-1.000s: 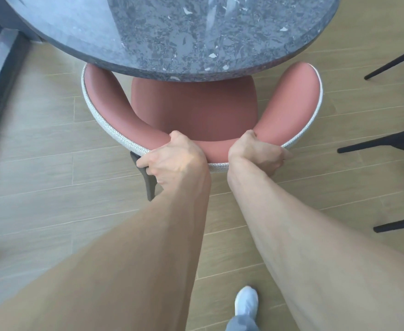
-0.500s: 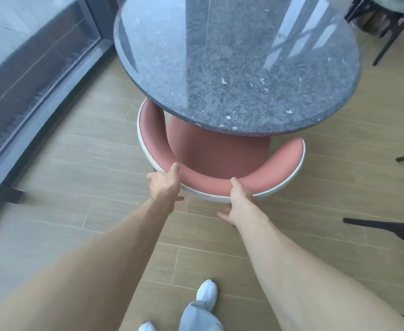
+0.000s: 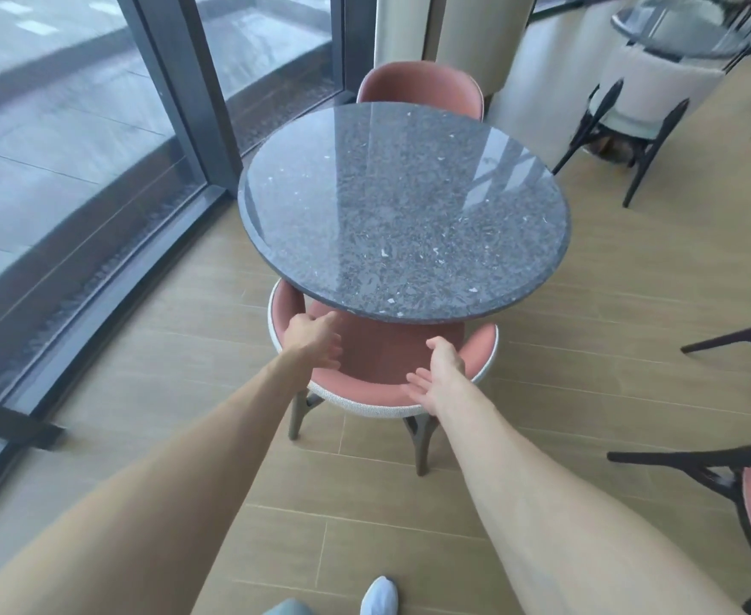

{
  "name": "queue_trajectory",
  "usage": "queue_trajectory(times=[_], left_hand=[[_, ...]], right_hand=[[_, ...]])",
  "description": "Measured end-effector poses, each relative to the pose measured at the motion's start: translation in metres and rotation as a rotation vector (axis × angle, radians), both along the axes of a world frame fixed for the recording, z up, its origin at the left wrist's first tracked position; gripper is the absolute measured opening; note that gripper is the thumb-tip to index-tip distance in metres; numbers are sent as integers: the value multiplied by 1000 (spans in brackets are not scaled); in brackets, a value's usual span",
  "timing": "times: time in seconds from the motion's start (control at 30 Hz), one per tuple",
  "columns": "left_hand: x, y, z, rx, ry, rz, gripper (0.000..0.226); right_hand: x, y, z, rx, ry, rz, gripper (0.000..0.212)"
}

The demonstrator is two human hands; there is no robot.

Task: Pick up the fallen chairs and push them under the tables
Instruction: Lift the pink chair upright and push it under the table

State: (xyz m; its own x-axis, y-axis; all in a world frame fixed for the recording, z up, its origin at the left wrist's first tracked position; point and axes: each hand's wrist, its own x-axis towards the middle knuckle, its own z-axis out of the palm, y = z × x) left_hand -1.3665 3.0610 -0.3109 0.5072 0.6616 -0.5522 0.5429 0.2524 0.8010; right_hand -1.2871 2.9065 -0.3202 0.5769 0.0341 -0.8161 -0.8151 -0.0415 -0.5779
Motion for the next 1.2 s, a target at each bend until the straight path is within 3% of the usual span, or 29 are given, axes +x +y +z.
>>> queue_trajectory(times=[0.23,0.33,0.43,0.6,0.73,0.97,1.2], left_hand=[[-9,-1,-10,341,170,-496,10],[-15,7,-27,497,302,-760,19],[-14,16,-38,555,322,-954,25],[1,40,-51,610,285,-1078,23],[16,51,-70,612,326,-1108,28],[67,65,-160,520,446,-1183,29],[130,56,-281,365,682,-1406,45]], right_hand=[[-8,6,-3,-13,-28,76,41],[-15,10,-12,-42,-29,89,41],[-19,15,-20,-109,-48,79,39],[-24,32,-42,-305,-141,168,42],[-27,47,-57,-567,-278,523,22],[27,74,-129,-733,-330,1017,35],[99,98,-259,-819,-124,1458,45]])
